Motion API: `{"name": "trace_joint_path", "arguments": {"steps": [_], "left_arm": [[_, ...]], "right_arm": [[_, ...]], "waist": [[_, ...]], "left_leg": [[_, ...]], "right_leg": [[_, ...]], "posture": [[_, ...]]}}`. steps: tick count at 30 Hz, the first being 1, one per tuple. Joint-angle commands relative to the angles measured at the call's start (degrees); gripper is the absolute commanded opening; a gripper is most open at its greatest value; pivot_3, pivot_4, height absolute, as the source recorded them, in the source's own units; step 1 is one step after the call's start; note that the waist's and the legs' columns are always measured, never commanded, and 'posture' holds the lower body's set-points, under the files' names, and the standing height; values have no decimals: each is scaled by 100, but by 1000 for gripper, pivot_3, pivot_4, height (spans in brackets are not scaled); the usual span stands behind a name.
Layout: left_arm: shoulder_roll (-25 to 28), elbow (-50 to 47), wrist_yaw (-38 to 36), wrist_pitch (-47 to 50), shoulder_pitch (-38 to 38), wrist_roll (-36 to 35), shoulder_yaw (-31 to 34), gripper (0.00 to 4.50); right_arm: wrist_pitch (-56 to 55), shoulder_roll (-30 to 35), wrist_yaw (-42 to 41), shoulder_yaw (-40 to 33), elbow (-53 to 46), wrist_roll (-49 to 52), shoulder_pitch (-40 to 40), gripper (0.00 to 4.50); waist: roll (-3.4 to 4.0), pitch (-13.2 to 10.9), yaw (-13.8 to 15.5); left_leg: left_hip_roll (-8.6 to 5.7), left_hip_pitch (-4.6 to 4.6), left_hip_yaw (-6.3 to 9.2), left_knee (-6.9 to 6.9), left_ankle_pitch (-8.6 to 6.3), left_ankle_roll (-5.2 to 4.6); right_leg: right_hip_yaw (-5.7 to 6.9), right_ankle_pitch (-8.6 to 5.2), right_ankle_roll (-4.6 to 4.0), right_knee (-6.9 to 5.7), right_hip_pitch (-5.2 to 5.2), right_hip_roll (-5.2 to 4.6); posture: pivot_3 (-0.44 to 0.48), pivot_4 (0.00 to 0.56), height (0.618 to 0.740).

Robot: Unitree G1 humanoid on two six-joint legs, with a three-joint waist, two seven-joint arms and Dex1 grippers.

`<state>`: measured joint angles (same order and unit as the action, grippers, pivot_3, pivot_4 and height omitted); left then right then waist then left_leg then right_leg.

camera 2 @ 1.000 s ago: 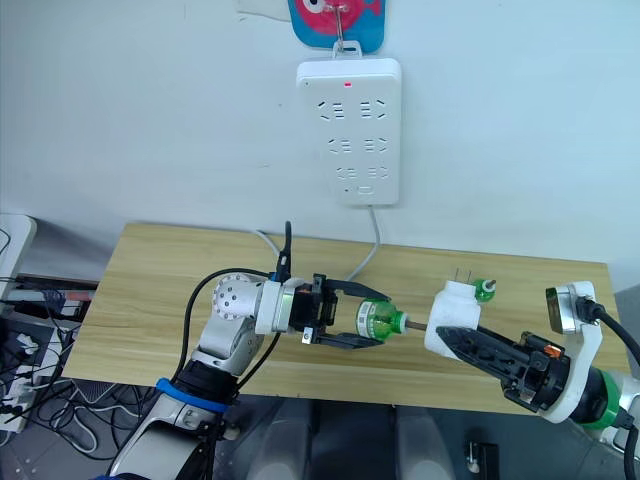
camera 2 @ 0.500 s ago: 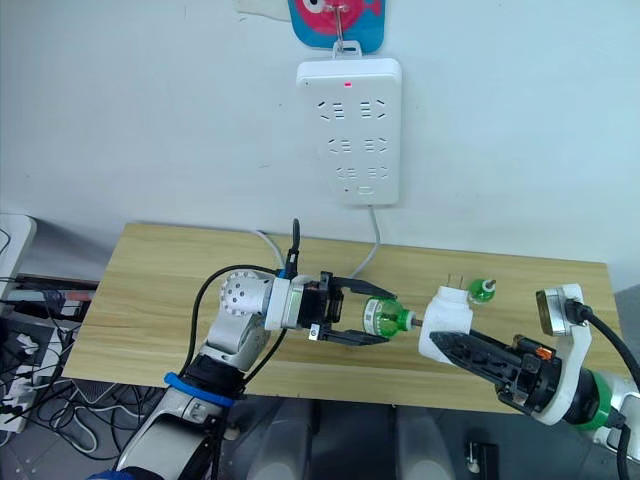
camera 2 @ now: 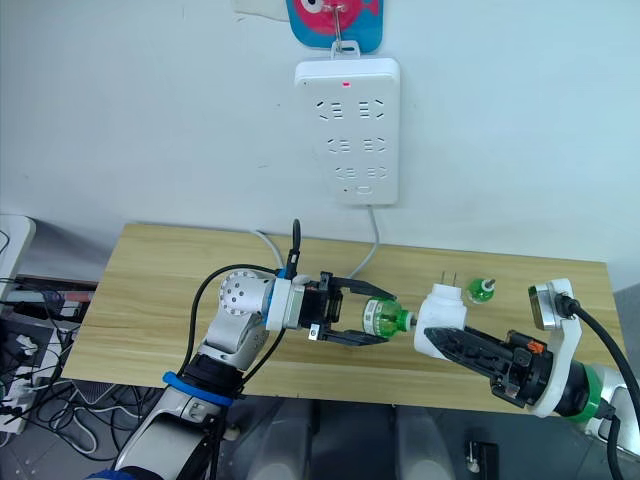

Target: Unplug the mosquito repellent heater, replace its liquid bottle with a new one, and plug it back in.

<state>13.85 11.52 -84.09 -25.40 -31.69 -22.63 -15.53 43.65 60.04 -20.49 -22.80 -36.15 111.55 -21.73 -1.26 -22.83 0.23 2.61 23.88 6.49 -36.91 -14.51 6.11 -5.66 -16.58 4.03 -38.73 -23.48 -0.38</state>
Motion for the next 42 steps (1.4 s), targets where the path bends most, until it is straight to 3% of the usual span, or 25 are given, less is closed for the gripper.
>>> {"name": "trace_joint_path", "arguments": {"steps": [1, 27, 42], "left_arm": [[-17, -175, -146, -60, 29, -87, -118, 2263], [26, -6, -218, -98, -71, -52, -45, 2263], [-121, 113, -68, -86, -251, -12, -4, 2263]], "right_arm": [[159, 44, -163, -108, -13, 145, 45, 2982], [834, 192, -595, -253, 424, 145, 440, 2982], [606, 154, -361, -40, 239, 145, 349, 2982]], "waist": [[0, 0, 0], [0, 0, 4], [0, 0, 3]], "left_leg": [[0, 0, 0, 0, 0, 0], [0, 0, 0, -3, 0, 0], [-1, 0, 0, -3, 0, -1]], "right_leg": [[0, 0, -1, 0, 0, 0], [1, 1, -2, -4, 0, 0], [1, 1, -2, -6, 0, 0]], "posture": [[83, 401, 740], [91, 401, 740], [94, 409, 740]]}}
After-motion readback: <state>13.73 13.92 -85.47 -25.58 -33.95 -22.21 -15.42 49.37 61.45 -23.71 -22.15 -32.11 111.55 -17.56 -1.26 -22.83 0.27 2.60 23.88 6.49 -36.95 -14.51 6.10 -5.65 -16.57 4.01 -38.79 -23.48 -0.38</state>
